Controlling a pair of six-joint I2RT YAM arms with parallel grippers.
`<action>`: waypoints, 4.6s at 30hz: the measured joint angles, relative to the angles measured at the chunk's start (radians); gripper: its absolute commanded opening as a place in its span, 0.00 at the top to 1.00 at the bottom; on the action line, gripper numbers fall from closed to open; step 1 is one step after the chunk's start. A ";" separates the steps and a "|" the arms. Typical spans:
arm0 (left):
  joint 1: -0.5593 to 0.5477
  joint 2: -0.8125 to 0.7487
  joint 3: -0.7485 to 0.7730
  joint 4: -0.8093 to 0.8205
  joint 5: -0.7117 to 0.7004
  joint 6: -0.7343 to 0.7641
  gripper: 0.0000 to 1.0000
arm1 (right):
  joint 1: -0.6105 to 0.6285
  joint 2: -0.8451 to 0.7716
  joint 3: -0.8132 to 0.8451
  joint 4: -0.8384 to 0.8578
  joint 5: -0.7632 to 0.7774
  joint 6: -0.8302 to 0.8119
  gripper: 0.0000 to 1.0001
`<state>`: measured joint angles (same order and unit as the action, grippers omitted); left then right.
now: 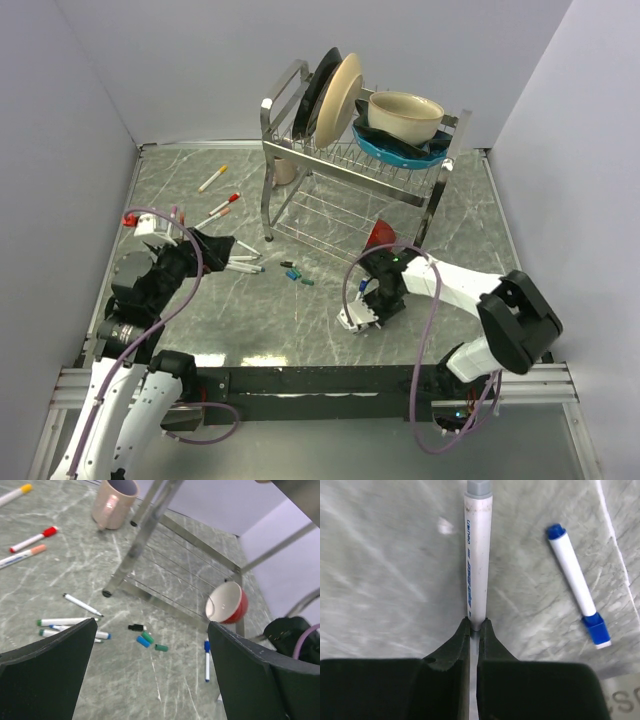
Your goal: Open the pen caps
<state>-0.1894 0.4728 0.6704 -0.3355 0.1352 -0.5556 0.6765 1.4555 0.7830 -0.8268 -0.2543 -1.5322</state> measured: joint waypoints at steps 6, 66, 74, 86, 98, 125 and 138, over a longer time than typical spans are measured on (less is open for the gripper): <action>0.000 0.000 -0.060 0.070 0.113 -0.055 0.01 | 0.015 -0.127 0.045 -0.087 -0.146 0.158 1.00; -0.894 0.355 -0.339 0.488 -0.595 -0.883 0.99 | 0.080 0.246 0.400 0.074 -0.761 1.197 0.59; -0.896 0.306 -0.352 0.463 -0.631 -0.909 0.99 | 0.095 0.251 0.401 0.067 -0.803 1.167 1.00; -0.273 0.143 -0.262 0.209 -0.550 -0.806 0.99 | 0.107 0.262 0.401 0.060 -0.800 1.140 1.00; -0.150 0.120 -0.343 0.146 -0.412 -0.747 0.99 | 0.109 0.262 0.370 0.108 -0.612 1.200 1.00; 0.069 0.513 -0.414 0.389 -0.280 -0.761 0.62 | 0.113 0.284 0.370 0.131 -0.517 1.209 1.00; 0.133 0.583 -0.400 0.417 -0.218 -0.738 0.32 | 0.113 0.284 0.370 0.130 -0.516 1.202 1.00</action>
<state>-0.0563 1.0557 0.2707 0.0814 -0.0830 -1.2934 0.7895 1.7397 1.1530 -0.6964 -0.7704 -0.3302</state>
